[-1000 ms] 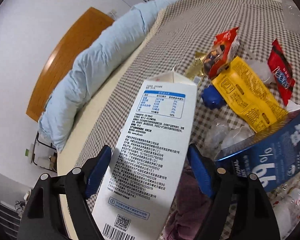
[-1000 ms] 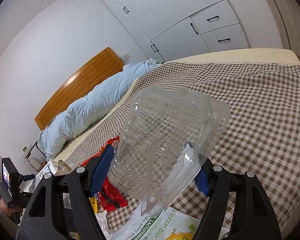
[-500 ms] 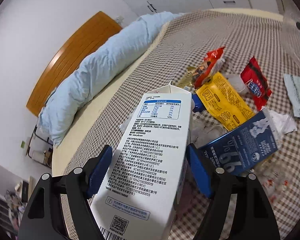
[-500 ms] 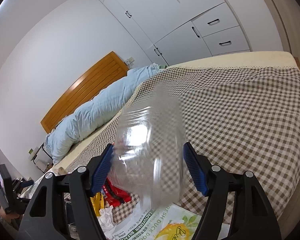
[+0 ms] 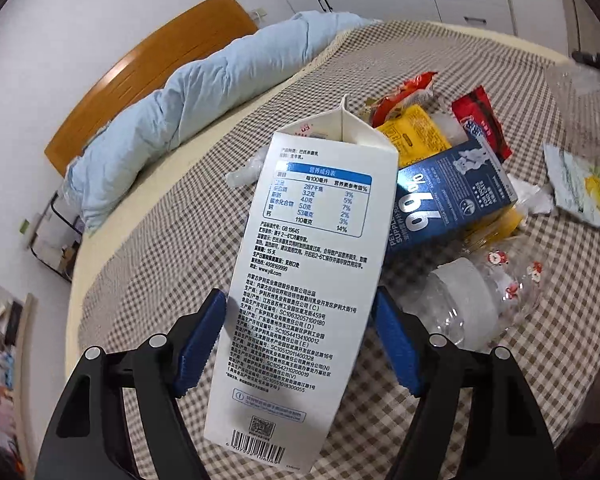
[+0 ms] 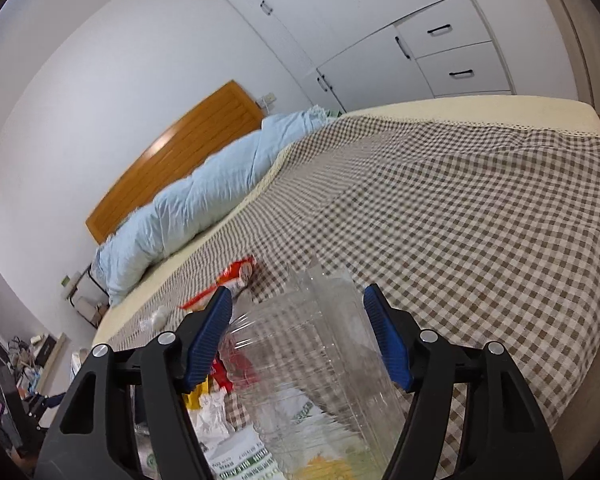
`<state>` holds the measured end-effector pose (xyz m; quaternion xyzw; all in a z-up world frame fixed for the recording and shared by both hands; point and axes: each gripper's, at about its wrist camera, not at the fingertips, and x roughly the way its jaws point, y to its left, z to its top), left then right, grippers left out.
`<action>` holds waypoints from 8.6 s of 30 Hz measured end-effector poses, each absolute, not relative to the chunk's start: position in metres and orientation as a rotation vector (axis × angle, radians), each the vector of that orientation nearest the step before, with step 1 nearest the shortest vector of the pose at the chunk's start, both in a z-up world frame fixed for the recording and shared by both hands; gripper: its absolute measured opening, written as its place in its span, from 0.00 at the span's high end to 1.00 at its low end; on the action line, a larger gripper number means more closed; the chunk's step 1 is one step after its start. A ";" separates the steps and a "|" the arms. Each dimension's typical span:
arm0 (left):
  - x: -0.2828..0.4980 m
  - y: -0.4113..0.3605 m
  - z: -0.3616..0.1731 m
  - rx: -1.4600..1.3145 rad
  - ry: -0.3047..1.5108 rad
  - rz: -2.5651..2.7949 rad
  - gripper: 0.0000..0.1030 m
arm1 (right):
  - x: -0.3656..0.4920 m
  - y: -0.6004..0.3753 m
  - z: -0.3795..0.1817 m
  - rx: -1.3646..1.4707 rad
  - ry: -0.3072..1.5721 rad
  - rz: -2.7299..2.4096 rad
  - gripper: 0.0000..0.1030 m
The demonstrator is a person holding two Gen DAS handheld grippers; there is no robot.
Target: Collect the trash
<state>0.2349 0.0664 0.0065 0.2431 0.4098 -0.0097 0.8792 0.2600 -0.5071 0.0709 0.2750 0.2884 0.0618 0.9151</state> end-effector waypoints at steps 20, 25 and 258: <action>0.237 0.064 0.004 0.501 0.950 -0.006 0.28 | 0.262 -0.476 0.063 0.299 0.799 0.203 0.43; 0.228 0.063 0.003 0.503 0.943 -0.002 0.28 | 0.256 -0.470 0.062 0.230 0.867 0.236 0.41; 0.126 -0.167 -0.454 0.661 1.784 -0.480 0.32 | 0.093 -0.525 -0.140 0.106 1.281 0.252 0.44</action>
